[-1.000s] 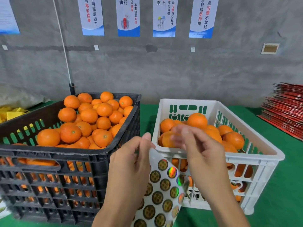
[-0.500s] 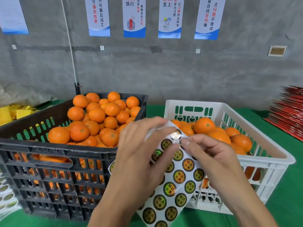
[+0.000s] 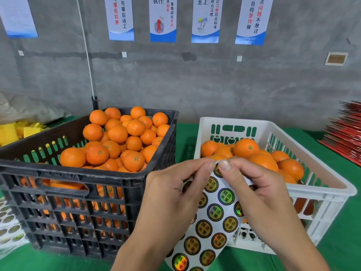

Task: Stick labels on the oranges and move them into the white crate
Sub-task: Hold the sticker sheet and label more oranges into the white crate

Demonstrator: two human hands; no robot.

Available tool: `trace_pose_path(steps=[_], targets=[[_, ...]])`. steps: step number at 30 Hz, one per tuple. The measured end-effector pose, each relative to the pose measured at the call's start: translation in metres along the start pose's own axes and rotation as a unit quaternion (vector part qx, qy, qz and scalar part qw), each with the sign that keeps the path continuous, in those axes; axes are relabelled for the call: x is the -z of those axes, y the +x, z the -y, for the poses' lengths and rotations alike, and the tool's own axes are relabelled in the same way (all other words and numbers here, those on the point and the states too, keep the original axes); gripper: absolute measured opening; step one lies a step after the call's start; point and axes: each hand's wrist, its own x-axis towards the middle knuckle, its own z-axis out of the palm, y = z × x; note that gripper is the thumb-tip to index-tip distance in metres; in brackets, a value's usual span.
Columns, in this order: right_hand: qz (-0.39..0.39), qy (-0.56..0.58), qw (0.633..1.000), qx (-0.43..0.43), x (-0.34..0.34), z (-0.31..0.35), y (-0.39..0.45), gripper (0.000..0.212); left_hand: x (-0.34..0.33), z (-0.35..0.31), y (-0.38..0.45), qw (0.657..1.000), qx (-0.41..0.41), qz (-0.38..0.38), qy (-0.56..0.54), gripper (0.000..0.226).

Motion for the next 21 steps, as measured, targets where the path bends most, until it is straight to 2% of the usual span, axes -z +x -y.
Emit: trace_pose_path(steps=[6,11,17,21], targets=[[-0.004,-0.023,0.999,0.039,-0.004,0.001,0.002,0.023,-0.001,0.003,-0.001,0.995,0.074,0.007,-0.07,0.02],[-0.024,-0.017,0.998,0.057,-0.01,0.003,0.003,0.022,0.003,0.003,0.001,0.991,0.059,0.013,-0.12,0.021],[-0.011,-0.014,0.997,0.07,-0.009,0.004,0.004,0.025,0.007,0.002,0.004,0.967,0.101,0.037,-0.231,0.019],[0.006,-0.033,0.997,0.076,-0.006,0.003,0.003,0.025,0.009,0.002,0.005,0.938,0.18,0.047,-0.291,0.021]])
